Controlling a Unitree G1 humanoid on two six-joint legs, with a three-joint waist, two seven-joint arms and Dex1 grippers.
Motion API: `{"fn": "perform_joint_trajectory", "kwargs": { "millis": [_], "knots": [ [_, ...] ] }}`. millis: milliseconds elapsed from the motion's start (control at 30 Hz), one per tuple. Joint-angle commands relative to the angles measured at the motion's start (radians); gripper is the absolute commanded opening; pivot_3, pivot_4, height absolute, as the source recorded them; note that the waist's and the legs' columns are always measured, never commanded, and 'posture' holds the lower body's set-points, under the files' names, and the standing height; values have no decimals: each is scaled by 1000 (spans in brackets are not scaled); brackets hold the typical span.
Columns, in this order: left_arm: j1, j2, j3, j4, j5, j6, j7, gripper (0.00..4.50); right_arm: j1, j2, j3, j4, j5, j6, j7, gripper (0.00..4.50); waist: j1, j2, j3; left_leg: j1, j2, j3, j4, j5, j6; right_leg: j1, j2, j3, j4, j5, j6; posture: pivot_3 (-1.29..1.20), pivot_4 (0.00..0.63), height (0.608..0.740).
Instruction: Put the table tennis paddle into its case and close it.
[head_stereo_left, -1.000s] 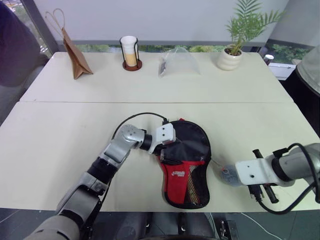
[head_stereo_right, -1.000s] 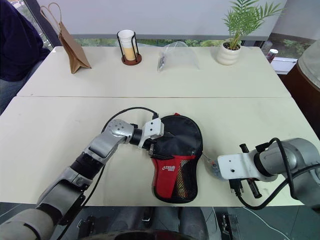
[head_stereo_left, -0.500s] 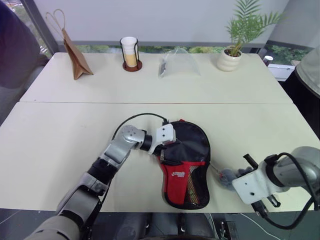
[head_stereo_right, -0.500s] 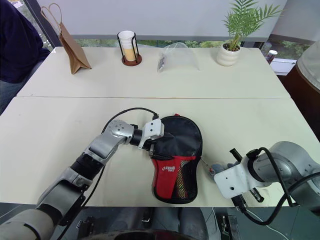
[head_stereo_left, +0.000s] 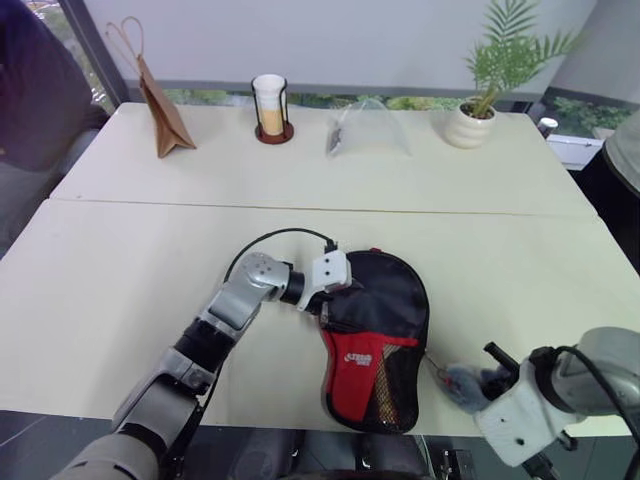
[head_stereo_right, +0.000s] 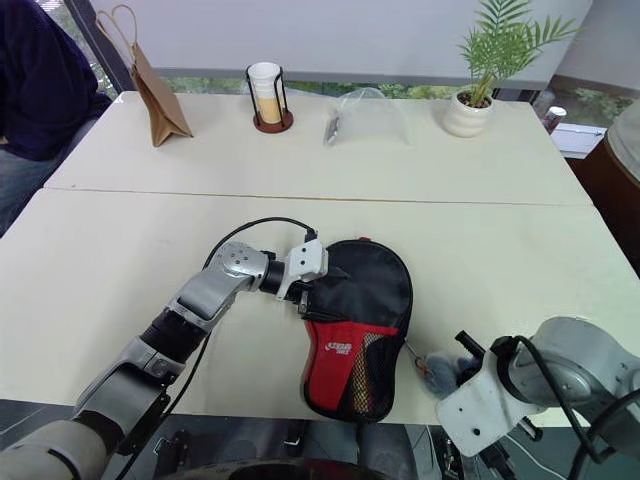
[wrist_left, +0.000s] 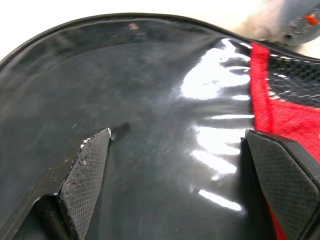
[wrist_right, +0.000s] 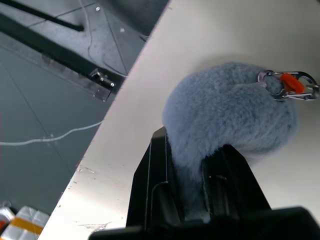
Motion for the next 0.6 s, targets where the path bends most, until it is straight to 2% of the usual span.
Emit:
{"fn": "perform_joint_trajectory", "kwargs": {
  "millis": [33, 200, 400, 500, 600],
  "knots": [
    [32, 15, -48, 85, 57, 51, 16, 4500, 22, 17, 88, -21, -15, -48, 11, 397, -1, -2, -3, 0, 0, 0, 0, 0, 0, 0, 0, 0, 0, 0, 0, 0, 150, 734],
    [27, -4, -61, 96, 63, 42, 18, 4500, -218, 142, 164, 20, -43, 53, -3, 397, -13, -12, -9, 2, 1, 0, 0, -1, 0, 5, 0, 0, 0, 0, 0, 0, 150, 734],
    [18, -21, -65, 119, 76, 25, 20, 4500, -427, 273, 232, 27, -35, 167, 15, 397, -37, -8, -13, 4, 3, 1, 1, -1, 0, 8, 1, 0, 0, -2, 2, 0, 150, 734],
    [18, -23, -66, 121, 79, 21, 14, 4500, -437, 249, 243, -1, -4, 144, 57, 397, -31, -5, -13, 2, 3, 1, 1, -1, 0, 4, 0, 0, 1, 0, -2, 0, 150, 734],
    [17, -23, -66, 124, 80, 17, 11, 4500, -380, 197, 227, -53, 48, 138, 105, 397, -28, -4, -12, 1, 3, 1, 0, -1, 0, 1, 0, -1, 1, 0, -2, 0, 150, 734]
  ]
}}
